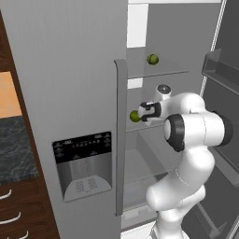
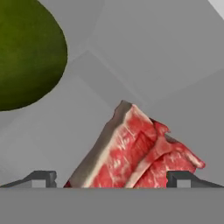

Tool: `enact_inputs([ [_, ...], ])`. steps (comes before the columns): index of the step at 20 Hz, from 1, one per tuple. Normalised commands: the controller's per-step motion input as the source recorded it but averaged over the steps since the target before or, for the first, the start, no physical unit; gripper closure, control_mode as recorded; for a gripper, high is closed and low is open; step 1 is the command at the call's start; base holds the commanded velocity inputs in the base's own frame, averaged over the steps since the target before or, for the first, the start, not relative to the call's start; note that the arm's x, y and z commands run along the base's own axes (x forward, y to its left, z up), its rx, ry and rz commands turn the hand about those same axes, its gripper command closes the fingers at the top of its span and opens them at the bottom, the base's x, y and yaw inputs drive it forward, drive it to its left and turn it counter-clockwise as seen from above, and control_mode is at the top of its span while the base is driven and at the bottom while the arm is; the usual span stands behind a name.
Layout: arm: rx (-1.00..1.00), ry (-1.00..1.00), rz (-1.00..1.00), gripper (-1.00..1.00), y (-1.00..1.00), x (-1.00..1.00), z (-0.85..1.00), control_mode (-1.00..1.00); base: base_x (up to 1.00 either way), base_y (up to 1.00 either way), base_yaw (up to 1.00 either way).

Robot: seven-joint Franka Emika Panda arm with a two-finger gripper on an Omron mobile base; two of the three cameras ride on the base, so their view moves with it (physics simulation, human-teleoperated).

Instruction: Place one lime and one steak in each tupperware on the nearby counter, to pack two identical lunches.

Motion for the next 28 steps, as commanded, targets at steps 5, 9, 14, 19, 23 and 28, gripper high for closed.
enact_inputs([
  [5,-0.03,0.0,0.06,-1.0,-0.03,0.45,-0.46,-1.0,0.0,0.0,0.0],
  [9,-0.07,0.0,0.06,-1.0,-0.1,0.25,-0.65,-1.0,0.0,0.0,0.0],
  [14,-0.06,0.0,0.05,-1.0,-0.01,-0.24,-0.26,-1.0,0.0,0.0,0.0],
  [19,-0.01,-0.01,0.01,-1.0,-0.22,-0.7,0.0,-1.0,0.0,0.0,0.0],
  [23,-0.01,-0.01,0.0,-1.0,-0.32,-0.12,-0.01,-1.0,0.0,0.0,0.0],
  [28,-0.03,0.0,0.0,-1.0,-0.1,0.32,-0.23,-1.0,0.0,0.0,0.0],
])
